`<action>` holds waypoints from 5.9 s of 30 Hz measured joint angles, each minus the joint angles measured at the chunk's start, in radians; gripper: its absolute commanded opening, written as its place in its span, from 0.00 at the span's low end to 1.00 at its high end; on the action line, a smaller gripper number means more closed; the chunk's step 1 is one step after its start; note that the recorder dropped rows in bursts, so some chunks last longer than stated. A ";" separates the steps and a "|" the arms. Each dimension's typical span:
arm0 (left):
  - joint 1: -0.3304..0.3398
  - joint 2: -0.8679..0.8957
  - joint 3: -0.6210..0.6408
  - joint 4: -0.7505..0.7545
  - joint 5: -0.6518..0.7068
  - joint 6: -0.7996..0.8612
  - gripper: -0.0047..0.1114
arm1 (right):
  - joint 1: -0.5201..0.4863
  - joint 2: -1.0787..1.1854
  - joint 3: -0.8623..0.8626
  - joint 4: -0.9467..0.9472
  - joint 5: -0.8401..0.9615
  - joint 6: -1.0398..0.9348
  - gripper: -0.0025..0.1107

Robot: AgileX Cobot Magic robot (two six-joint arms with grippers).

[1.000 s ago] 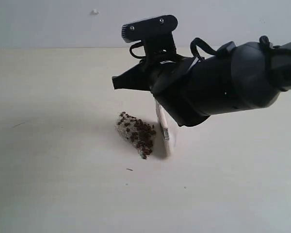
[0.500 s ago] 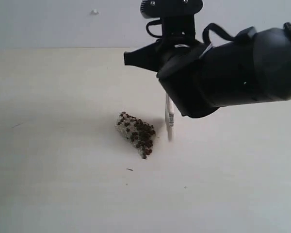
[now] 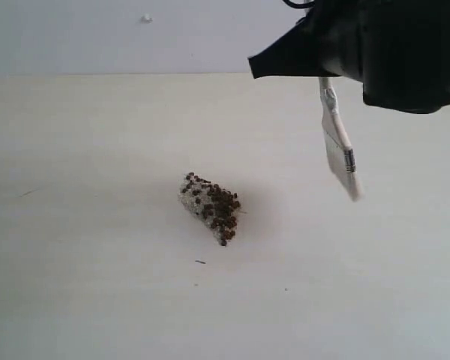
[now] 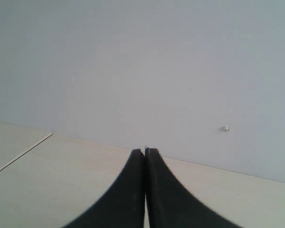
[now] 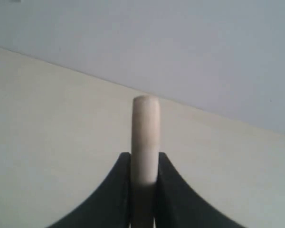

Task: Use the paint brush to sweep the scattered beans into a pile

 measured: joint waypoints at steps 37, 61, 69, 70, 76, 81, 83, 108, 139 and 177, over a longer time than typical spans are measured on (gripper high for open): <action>0.000 0.000 0.000 0.000 0.000 0.000 0.04 | -0.354 0.179 -0.066 -0.052 0.273 -0.409 0.02; 0.000 0.000 0.000 0.000 0.000 0.000 0.04 | -0.352 -0.052 -0.095 -0.499 1.348 0.835 0.02; 0.000 0.000 0.000 0.000 -0.001 0.000 0.04 | -0.354 -0.055 0.133 -0.896 1.277 1.336 0.02; 0.000 0.000 0.000 0.000 -0.001 0.000 0.04 | -0.354 -0.055 0.168 -0.917 1.258 1.346 0.02; 0.000 0.000 0.000 0.000 -0.001 0.000 0.04 | -0.385 -0.007 0.203 -0.996 1.166 1.390 0.02; 0.000 0.000 0.000 0.000 -0.001 0.000 0.04 | -0.459 0.144 0.107 -1.019 1.215 1.387 0.02; 0.000 0.000 0.000 0.000 -0.001 0.000 0.04 | -0.479 0.214 0.052 -1.023 1.262 1.376 0.02; 0.000 0.000 0.000 0.000 -0.001 0.000 0.04 | -0.504 0.506 -0.211 -1.046 1.233 1.338 0.44; 0.000 0.000 0.000 0.000 -0.001 0.000 0.04 | -0.504 -1.173 0.459 -1.723 1.008 1.993 0.02; 0.000 0.000 0.000 0.000 -0.001 0.000 0.04 | -0.677 -1.532 0.994 -1.800 0.927 1.733 0.02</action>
